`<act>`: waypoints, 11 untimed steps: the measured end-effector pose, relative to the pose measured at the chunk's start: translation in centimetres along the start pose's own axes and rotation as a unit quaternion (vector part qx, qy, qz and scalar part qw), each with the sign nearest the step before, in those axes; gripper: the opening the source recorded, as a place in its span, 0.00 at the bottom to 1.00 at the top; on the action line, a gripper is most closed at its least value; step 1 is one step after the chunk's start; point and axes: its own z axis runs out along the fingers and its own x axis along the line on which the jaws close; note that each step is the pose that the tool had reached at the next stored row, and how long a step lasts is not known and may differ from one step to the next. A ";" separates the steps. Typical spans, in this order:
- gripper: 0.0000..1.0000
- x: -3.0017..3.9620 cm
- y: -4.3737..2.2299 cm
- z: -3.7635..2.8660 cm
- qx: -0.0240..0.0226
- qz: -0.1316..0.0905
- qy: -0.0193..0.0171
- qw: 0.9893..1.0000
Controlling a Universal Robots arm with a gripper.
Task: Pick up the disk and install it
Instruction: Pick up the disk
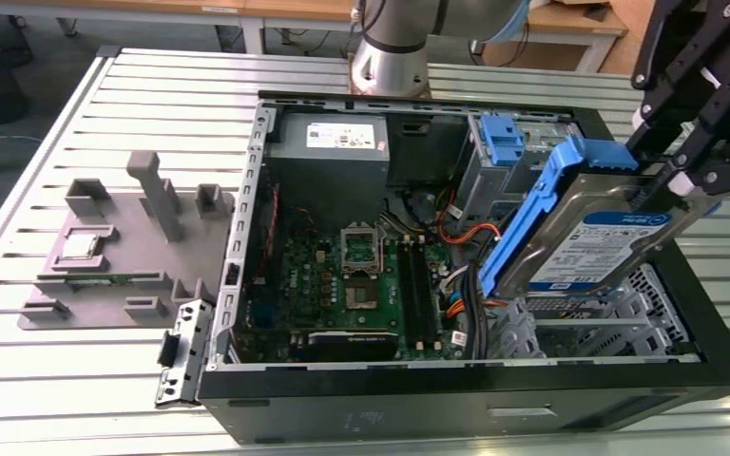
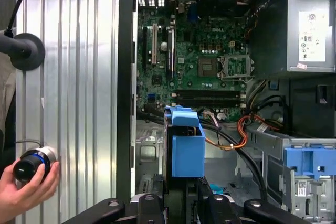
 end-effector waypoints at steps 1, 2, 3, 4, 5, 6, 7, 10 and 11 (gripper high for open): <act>0.35 -0.01 -0.24 0.02 0.000 0.000 0.000 1.000; 0.35 -0.01 -0.41 0.04 0.000 0.001 0.000 1.000; 0.35 -0.01 -0.56 0.07 0.000 0.002 0.000 1.000; 0.35 -0.01 -0.70 0.11 0.000 0.003 0.000 1.000; 0.35 -0.01 -0.88 0.14 0.000 0.003 0.000 1.000; 0.35 -0.01 -1.07 0.17 0.000 0.004 0.000 1.000; 0.35 -0.01 -1.28 0.22 0.000 0.005 0.000 1.000; 0.35 -0.02 -1.85 0.38 0.000 0.007 0.000 1.000; 0.35 -0.02 -2.05 0.44 0.000 0.008 0.000 1.000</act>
